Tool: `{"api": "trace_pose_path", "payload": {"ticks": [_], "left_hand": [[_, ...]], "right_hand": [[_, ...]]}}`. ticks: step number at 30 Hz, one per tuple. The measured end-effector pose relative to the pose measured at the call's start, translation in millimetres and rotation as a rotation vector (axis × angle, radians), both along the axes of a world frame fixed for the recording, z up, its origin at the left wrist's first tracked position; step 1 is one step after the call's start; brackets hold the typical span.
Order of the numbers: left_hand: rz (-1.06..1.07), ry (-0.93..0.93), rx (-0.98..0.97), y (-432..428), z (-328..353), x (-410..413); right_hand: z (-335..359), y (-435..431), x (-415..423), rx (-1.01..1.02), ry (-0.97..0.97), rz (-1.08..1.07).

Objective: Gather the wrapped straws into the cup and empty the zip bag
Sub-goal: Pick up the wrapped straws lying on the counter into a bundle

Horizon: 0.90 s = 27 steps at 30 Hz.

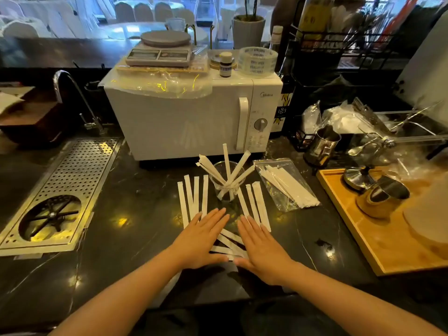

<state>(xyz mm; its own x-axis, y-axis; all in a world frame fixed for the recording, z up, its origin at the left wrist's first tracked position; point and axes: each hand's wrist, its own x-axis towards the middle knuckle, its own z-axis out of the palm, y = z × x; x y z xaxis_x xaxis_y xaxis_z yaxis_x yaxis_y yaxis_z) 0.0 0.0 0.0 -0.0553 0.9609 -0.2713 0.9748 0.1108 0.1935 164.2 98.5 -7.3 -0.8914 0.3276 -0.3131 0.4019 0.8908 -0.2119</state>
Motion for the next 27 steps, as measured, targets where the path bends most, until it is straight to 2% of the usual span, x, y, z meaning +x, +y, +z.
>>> {"api": "trace_pose_path", "payload": {"ticks": [7,16,27], "left_hand": [[-0.043,0.048,-0.080,10,-7,-2],[-0.088,0.095,-0.087,19,-11,1],[-0.084,0.123,-0.018,22,-16,5]], "right_hand": [[2,-4,-7,-0.010,-0.048,-0.003],[0,-3,-14,0.015,-0.055,-0.060],[3,-4,-19,0.072,-0.085,-0.026]]}}
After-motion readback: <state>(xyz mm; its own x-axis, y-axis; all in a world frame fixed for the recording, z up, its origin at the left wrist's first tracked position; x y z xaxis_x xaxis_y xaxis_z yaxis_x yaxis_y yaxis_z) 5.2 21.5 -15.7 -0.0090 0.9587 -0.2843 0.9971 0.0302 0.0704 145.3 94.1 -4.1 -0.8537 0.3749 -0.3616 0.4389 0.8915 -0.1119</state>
